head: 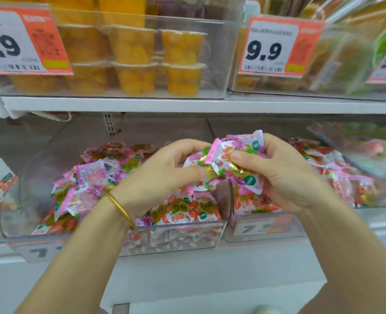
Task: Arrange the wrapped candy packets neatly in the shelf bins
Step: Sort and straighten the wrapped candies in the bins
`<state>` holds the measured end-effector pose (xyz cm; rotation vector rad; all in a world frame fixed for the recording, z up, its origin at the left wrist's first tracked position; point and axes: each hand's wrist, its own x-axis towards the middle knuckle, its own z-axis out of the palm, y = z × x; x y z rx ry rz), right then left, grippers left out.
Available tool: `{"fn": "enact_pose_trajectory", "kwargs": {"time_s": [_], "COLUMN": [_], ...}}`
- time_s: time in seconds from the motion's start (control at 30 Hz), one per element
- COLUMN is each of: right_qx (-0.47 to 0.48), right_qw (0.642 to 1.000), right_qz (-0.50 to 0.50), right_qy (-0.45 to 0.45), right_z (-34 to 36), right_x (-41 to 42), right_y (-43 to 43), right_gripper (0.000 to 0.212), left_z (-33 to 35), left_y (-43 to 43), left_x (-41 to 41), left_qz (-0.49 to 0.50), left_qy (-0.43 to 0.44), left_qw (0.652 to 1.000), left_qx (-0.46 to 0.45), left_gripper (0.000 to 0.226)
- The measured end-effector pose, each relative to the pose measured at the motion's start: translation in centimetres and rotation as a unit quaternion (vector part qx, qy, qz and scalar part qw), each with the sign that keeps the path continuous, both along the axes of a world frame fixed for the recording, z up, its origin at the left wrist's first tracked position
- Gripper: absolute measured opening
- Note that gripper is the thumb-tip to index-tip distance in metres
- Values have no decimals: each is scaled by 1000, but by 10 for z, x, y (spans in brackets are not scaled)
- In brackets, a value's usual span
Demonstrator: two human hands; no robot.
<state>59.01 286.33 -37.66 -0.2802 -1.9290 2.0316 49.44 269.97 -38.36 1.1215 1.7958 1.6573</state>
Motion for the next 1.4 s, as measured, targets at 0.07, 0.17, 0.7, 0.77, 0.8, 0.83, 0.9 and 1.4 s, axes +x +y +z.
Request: {"fn": "enact_pose_trajectory", "kwargs": {"time_s": [0.07, 0.17, 0.7, 0.77, 0.8, 0.83, 0.9, 1.4], "right_qx": [-39, -75, 23, 29, 31, 33, 28, 81], "right_qw": [999, 996, 963, 961, 960, 959, 961, 950], "right_qz": [19, -41, -230, -232, -236, -241, -241, -226], "right_qy": [-6, -17, -139, -144, -145, -145, -136, -200], "right_z": [2, -3, -22, -23, -23, -23, -20, -26], "right_x": [11, 22, -46, -52, -55, -60, -74, -108], "right_y": [16, 41, 122, 121, 120, 119, 114, 108], "right_gripper": [47, 36, 28, 35, 39, 43, 55, 47], "left_z": [-2, -10, -38, -40, -41, -41, -42, -51], "left_y": [20, 51, 92, 92, 92, 92, 92, 99], "left_x": [8, 13, -31, -32, -31, -31, -30, -25], "left_qz": [-7, 45, 220, 223, 224, 224, 227, 244], "left_qy": [23, 74, 219, 228, 231, 232, 228, 217], "left_qw": [1000, 996, 938, 936, 935, 935, 937, 941], "left_qx": [7, 10, -153, -149, -147, -144, -136, -87], "left_gripper": [38, 35, 29, 29, 29, 29, 29, 23]}}
